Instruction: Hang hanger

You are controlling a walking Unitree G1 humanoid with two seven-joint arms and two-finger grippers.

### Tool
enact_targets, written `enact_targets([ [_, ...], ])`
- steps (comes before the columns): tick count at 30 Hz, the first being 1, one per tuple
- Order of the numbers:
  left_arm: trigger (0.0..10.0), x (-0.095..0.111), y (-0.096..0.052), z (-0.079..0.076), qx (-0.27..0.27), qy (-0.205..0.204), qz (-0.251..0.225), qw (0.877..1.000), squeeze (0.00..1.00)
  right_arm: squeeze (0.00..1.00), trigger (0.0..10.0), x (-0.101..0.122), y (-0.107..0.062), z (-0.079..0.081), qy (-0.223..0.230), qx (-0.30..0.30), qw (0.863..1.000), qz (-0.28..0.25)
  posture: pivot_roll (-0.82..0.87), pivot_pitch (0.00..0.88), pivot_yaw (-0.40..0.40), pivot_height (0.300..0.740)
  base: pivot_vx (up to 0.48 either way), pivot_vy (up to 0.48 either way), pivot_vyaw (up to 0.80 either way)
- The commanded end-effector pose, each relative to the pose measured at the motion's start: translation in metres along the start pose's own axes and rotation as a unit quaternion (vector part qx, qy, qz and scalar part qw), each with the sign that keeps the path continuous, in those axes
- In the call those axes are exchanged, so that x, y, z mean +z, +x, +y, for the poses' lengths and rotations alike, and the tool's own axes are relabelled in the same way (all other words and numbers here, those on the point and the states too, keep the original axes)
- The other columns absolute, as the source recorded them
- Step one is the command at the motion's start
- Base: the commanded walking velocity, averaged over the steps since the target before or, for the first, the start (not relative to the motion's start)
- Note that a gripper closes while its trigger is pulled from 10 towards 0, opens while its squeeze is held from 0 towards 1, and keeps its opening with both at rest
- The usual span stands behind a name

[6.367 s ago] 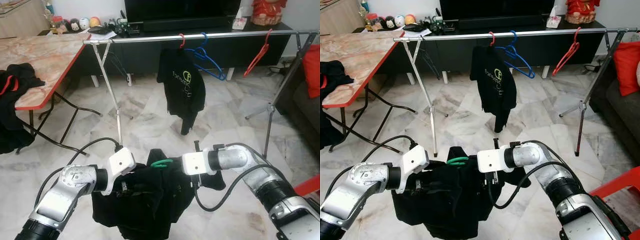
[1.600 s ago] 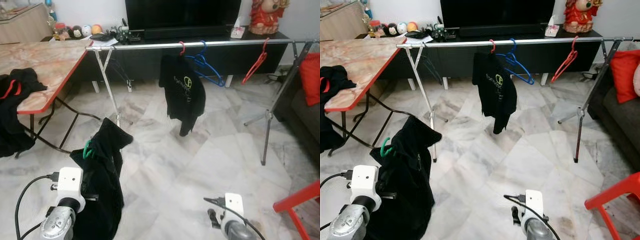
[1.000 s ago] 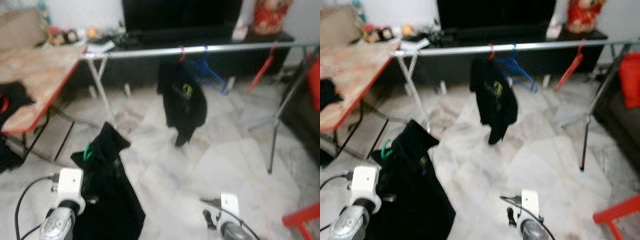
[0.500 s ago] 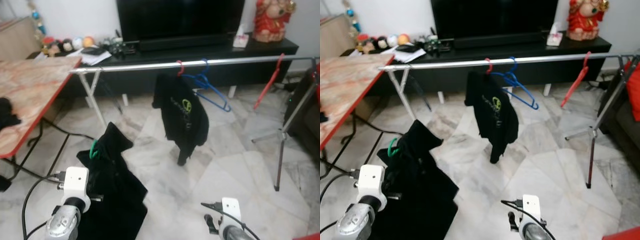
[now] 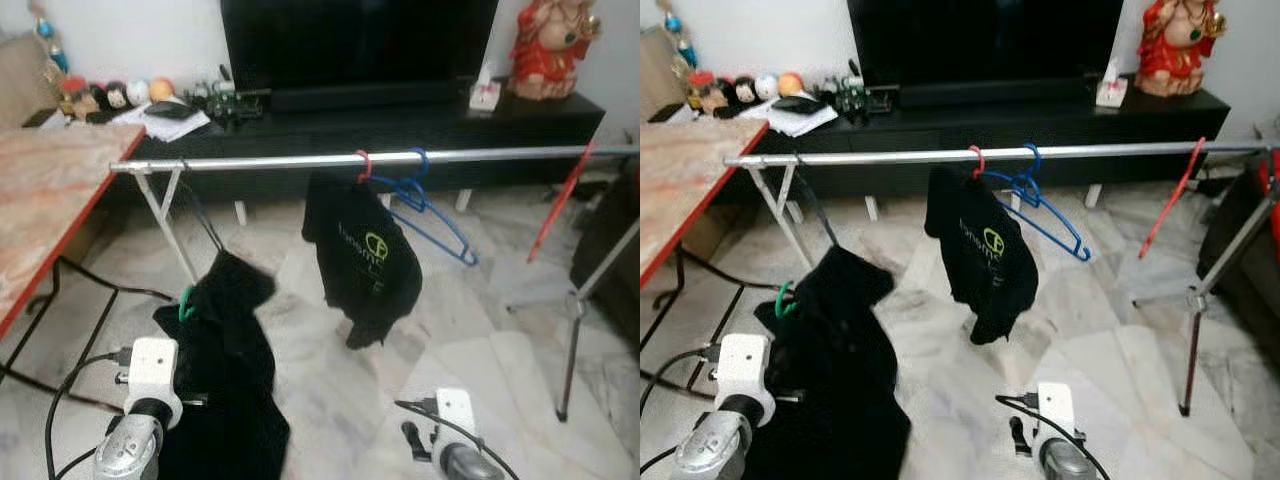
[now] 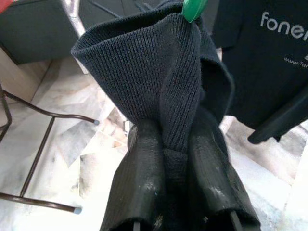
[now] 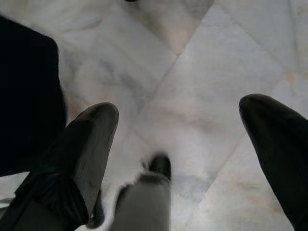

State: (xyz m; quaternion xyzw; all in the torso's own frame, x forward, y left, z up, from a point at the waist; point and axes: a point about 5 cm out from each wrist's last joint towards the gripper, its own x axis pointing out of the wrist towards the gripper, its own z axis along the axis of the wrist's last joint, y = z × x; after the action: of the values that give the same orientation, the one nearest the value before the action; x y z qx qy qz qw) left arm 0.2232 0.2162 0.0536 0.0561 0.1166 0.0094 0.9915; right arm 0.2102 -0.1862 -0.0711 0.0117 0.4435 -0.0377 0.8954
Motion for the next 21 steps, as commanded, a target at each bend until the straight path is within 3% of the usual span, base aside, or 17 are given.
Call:
enact_targets([
  [1, 10.0, 0.0044, -0.0006, -0.0013, 0.002, 0.001, -0.013, 1.0, 0.0, 0.0, 10.0, -0.0017, -0.0005, -0.0043, -0.005, -0.003, 1.0, 0.003, -0.06, 0.0, 0.045, 0.74, 0.289, 0.0, 0.0],
  [5, 10.0, 0.0025, -0.0039, 0.0008, 0.012, 0.002, -0.011, 1.0, 0.0, 0.0, 10.0, -0.003, -0.0007, -0.0038, -0.01, -0.001, 1.0, 0.005, -0.05, 0.0, 0.042, 0.74, 0.272, 0.0, 0.0],
  [21, 10.0, 0.0017, -0.0037, 0.0077, 0.043, 0.001, -0.012, 0.999, 0.0, 0.0, 10.0, -0.0092, -0.001, 0.0053, -0.021, 0.009, 1.0, 0.013, -0.05, 0.0, 0.044, 0.74, 0.0, -0.045, 0.0],
])
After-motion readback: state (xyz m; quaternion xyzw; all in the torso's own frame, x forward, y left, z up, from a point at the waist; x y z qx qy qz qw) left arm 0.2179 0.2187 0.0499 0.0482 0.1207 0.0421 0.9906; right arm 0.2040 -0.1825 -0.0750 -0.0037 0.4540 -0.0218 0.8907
